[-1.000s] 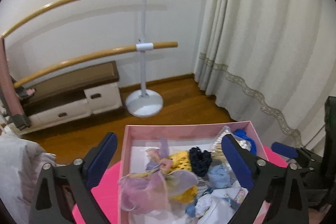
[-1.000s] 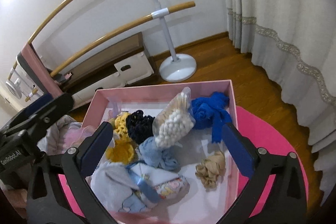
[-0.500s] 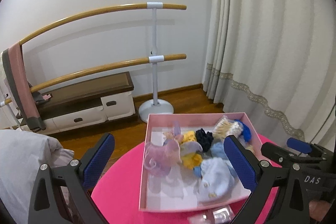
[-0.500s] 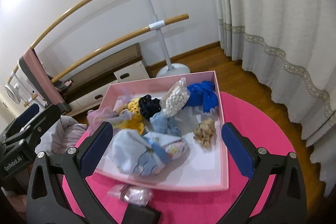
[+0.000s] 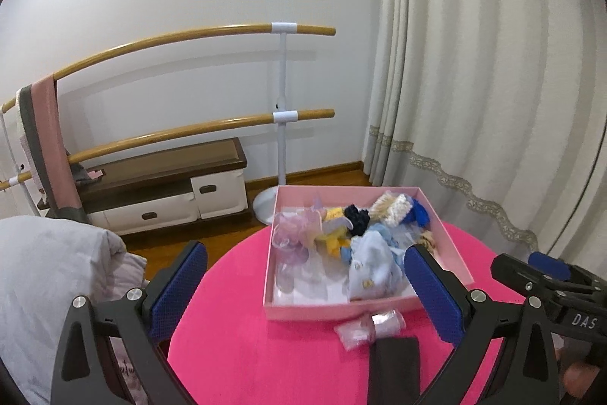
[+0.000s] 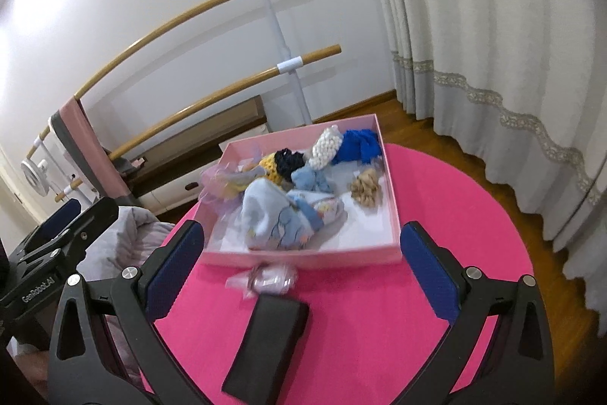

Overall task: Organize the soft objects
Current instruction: 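Withdraw both tools from the box and reach toward the black strap and ribbon pouch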

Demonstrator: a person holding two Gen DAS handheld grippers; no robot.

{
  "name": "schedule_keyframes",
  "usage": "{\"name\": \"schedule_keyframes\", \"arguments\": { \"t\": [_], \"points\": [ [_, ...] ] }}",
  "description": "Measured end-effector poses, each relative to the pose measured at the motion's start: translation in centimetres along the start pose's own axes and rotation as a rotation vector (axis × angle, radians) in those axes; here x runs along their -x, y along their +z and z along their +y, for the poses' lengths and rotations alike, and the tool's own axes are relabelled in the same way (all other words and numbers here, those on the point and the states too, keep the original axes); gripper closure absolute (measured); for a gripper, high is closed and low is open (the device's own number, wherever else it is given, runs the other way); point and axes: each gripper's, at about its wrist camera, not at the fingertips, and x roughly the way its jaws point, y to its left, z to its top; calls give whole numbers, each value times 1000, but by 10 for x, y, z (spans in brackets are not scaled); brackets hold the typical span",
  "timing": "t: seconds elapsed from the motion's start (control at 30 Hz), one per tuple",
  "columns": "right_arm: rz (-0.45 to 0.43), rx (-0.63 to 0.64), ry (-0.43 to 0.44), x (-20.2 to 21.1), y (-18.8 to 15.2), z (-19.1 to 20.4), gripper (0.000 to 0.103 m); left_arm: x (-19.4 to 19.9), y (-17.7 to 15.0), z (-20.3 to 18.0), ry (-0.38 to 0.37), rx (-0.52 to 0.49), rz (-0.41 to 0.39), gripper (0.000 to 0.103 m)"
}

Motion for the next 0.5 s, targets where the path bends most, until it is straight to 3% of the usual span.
{"name": "schedule_keyframes", "arguments": {
  "t": [0.5],
  "points": [
    [-34, 52, -21, 58, -72, 19, 0, 102, -75, 11, -3, 46, 17, 0]
  ]
}}
